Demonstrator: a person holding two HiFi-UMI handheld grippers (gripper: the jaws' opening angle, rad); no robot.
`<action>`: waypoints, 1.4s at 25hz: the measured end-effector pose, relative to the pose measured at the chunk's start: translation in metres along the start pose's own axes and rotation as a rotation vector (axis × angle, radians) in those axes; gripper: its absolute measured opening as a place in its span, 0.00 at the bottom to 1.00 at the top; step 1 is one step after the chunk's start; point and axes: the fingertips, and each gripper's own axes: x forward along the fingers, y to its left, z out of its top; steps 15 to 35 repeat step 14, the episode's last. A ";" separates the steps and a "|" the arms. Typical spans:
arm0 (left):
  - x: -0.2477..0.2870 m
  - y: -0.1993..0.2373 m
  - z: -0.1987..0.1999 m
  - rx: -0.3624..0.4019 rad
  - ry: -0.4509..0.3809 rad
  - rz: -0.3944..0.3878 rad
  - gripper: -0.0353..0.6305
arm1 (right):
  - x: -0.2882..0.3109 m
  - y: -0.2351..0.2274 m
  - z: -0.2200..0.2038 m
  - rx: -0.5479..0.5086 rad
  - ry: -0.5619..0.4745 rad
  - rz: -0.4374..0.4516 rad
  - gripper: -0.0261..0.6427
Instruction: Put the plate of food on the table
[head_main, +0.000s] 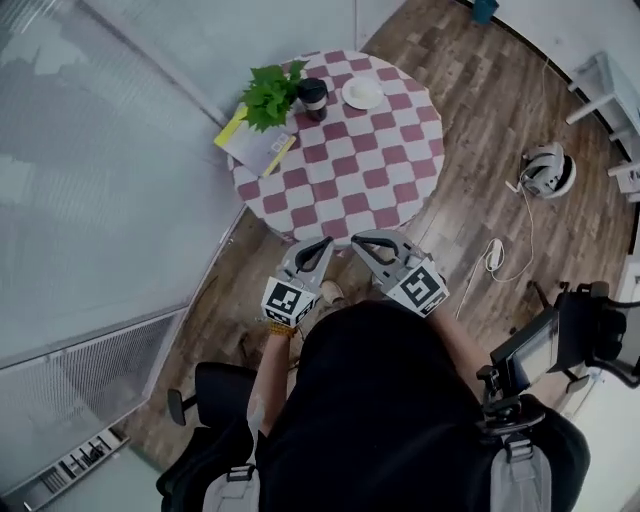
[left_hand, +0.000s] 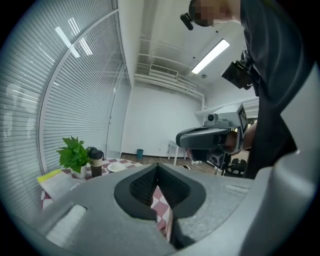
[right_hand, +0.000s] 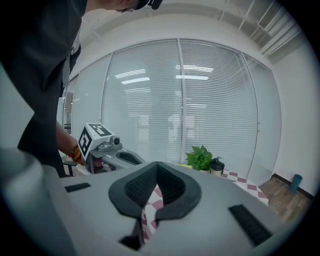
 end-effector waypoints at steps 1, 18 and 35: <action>-0.001 0.003 0.002 0.004 0.003 0.006 0.06 | 0.003 0.000 0.002 0.006 -0.001 0.004 0.05; -0.027 0.028 -0.010 -0.035 0.042 0.081 0.06 | 0.031 0.012 0.012 -0.015 -0.001 0.074 0.05; -0.027 0.028 -0.010 -0.035 0.042 0.081 0.06 | 0.031 0.012 0.012 -0.015 -0.001 0.074 0.05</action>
